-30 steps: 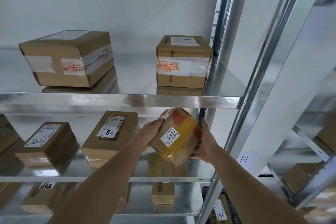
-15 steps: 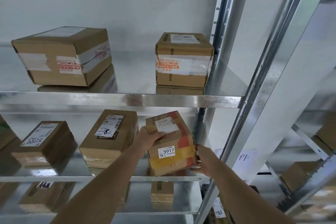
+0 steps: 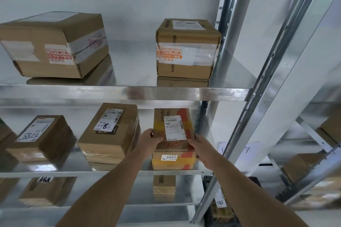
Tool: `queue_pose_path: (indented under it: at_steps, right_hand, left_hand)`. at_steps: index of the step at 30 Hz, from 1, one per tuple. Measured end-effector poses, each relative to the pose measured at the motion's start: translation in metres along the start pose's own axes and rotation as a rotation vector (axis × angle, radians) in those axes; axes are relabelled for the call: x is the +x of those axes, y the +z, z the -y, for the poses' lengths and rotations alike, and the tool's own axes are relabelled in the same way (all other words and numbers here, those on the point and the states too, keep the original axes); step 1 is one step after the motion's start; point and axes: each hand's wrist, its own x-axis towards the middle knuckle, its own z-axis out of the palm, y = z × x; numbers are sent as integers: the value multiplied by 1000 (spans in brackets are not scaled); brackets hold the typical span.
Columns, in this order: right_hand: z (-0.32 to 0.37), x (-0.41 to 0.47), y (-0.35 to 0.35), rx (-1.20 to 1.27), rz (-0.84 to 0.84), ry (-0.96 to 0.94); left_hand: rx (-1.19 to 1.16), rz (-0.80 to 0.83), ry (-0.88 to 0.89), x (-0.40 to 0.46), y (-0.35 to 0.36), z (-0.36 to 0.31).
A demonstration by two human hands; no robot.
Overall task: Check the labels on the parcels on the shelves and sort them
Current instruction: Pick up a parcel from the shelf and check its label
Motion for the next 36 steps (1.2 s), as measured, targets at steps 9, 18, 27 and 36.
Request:
queue_pose_path:
  at_steps: [9, 18, 27, 36]
  right_hand:
    - [-6, 18, -4, -63, -92, -71]
    - [-5, 40, -13, -13, -158, -73]
    - [-8, 42, -11, -133, -161, -130]
    - [5, 51, -7, -268, -286, -143]
  left_hand:
    - [-61, 89, 55, 11, 14, 7]
    - [11, 60, 74, 31, 32, -1]
    - [65, 15, 30, 27, 39, -4]
    - [245, -294, 118, -2, 31, -23]
